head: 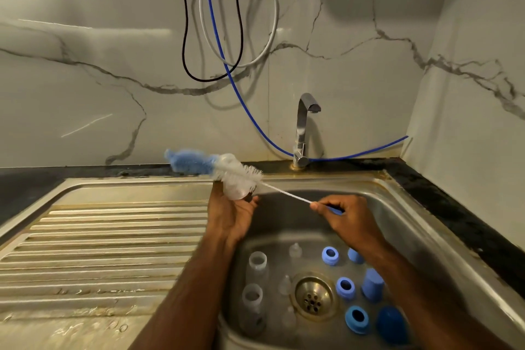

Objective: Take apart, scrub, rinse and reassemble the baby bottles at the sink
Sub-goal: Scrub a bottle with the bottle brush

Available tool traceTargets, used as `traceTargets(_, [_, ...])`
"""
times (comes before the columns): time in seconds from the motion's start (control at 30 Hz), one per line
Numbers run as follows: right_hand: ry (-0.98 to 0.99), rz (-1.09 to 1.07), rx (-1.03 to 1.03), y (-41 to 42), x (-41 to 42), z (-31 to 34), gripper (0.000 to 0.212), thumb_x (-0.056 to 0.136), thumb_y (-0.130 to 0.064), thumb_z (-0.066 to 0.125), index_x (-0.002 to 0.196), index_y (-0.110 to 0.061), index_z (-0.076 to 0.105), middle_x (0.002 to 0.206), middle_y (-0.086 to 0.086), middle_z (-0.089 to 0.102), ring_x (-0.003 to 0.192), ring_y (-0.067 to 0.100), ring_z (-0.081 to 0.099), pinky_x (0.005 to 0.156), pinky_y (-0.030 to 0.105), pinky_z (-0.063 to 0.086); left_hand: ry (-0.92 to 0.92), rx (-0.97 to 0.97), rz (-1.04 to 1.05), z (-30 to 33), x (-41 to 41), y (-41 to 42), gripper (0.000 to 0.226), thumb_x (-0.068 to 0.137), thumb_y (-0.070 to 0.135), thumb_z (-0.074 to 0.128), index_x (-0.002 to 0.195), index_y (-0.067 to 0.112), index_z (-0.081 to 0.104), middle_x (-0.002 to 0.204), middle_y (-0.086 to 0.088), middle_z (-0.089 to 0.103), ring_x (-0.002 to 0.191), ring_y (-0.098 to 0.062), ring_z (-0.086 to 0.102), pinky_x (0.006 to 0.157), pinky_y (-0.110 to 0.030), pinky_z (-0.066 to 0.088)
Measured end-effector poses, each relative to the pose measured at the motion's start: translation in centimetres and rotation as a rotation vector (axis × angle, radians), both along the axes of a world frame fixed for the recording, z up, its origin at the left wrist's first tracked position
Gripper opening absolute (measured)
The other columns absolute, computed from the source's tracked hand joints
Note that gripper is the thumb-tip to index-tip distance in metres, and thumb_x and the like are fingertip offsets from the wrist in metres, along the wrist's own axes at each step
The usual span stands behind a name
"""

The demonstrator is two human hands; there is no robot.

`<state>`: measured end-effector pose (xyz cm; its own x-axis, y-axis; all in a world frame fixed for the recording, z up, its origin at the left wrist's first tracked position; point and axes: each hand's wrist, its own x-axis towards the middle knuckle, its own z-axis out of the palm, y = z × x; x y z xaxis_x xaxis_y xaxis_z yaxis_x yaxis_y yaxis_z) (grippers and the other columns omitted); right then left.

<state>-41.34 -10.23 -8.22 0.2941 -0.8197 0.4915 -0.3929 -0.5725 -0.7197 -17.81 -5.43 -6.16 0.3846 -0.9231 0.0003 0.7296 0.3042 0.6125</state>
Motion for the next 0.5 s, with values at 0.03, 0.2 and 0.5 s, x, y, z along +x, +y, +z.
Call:
traceTargets(0.03, [-0.033,-0.013,0.013,-0.2,-0.2,-0.1,0.007,0.087,-0.034,0.075,0.082,-0.03,0.078,0.072,-0.015,0.072,0.071,0.004,0.068,0.068,0.019,0.053,-0.031,-0.003,-0.01,0.0,0.1,-0.1,0.059,0.088,0.06,0.054,0.132,0.022,0.058,0.121,-0.009,0.069,0.105,-0.025,0.065,0.084,-0.041,0.05])
traceTargets(0.2, [-0.039,-0.05,0.072,-0.6,0.2,-0.6,0.016,0.087,-0.035,0.074,0.074,-0.025,0.077,0.06,-0.01,0.067,0.055,0.001,0.057,0.057,0.017,0.044,-0.041,0.006,-0.087,0.0,-0.3,0.3,0.092,0.055,0.059,0.089,0.132,0.019,0.059,0.129,-0.013,0.069,0.103,-0.023,0.073,0.075,-0.035,0.057])
traceTargets(0.5, [0.032,0.074,0.241,-0.7,-1.0,-0.4,0.025,0.091,-0.032,0.071,0.071,-0.019,0.077,0.047,-0.007,0.055,0.047,0.002,0.044,0.052,0.02,0.037,0.094,-0.017,-0.118,-0.6,0.4,0.2,0.045,0.098,0.041,0.041,0.132,0.018,0.062,0.126,-0.015,0.07,0.113,-0.03,0.062,0.091,-0.045,0.045])
